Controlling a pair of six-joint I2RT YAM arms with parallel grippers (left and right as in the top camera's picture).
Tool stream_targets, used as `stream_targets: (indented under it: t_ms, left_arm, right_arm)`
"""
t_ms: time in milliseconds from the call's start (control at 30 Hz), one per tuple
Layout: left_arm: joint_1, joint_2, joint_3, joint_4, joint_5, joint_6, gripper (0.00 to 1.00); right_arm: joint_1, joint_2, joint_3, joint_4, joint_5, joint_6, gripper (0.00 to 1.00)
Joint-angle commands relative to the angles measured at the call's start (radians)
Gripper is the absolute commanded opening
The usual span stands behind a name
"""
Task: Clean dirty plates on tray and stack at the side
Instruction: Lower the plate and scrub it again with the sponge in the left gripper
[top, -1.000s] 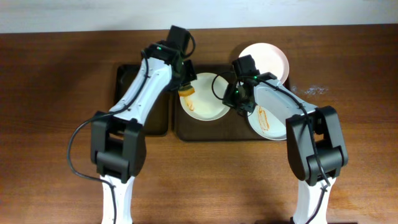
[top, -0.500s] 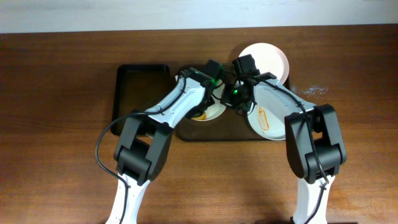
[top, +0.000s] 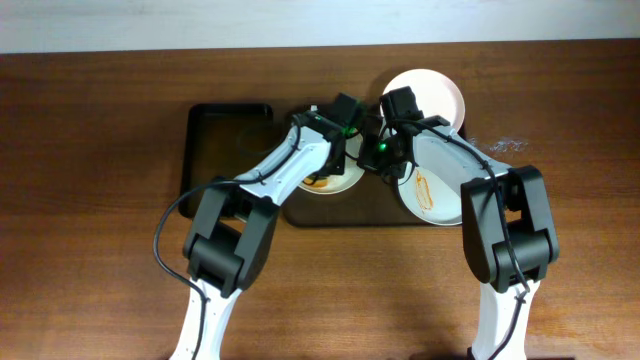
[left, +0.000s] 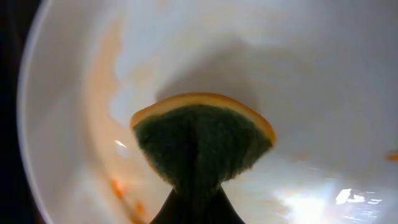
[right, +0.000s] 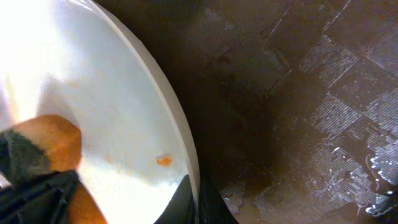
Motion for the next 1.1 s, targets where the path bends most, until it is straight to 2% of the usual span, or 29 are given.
stream_targets:
  t_ms: [0,100,233,367,467,567,633,700,800,1067]
  left_arm:
    - [0.043,0.041,-0.043,0.004,-0.029,0.287,0.0]
    - [0.062,0.046,-0.091,0.067,-0.029,0.348,0.0]
    - [0.075,0.05,-0.158,0.266,-0.029,0.461,0.0]
    - [0.079,0.05,-0.159,0.436,-0.03,0.468,0.0]
    - [0.081,0.05,-0.159,0.49,-0.029,0.467,0.0]
    - [0.077,0.05,-0.159,0.399,-0.02,0.39,0.0]
    - [0.074,0.046,-0.154,0.267,-0.021,0.32,0.0]
    - [0.069,0.039,-0.132,0.154,-0.003,0.311,0.0]
    - [0.055,0.037,-0.103,0.024,0.101,0.309,0.0]
    - [-0.048,0.037,-0.028,-0.06,0.124,0.31,0.0]
  right_arm:
    - [-0.011,0.053,-0.025,0.016,0.043,-0.021,0.04]
    - [-0.011,0.053,-0.027,0.021,0.042,-0.024,0.04]
    - [-0.011,0.053,-0.027,0.021,0.042,-0.025,0.04]
    - [-0.009,0.053,-0.035,0.03,0.042,-0.039,0.04]
    - [-0.009,0.053,-0.044,0.035,0.042,-0.04,0.04]
    - [-0.009,0.053,-0.044,0.04,0.042,-0.04,0.04]
    - [-0.009,0.053,-0.044,0.046,0.039,-0.04,0.04]
    - [-0.009,0.053,-0.044,0.054,0.027,-0.043,0.04]
    - [-0.009,0.053,-0.044,0.058,0.027,-0.043,0.04]
    - [-0.009,0.053,-0.044,0.061,0.027,-0.043,0.04]
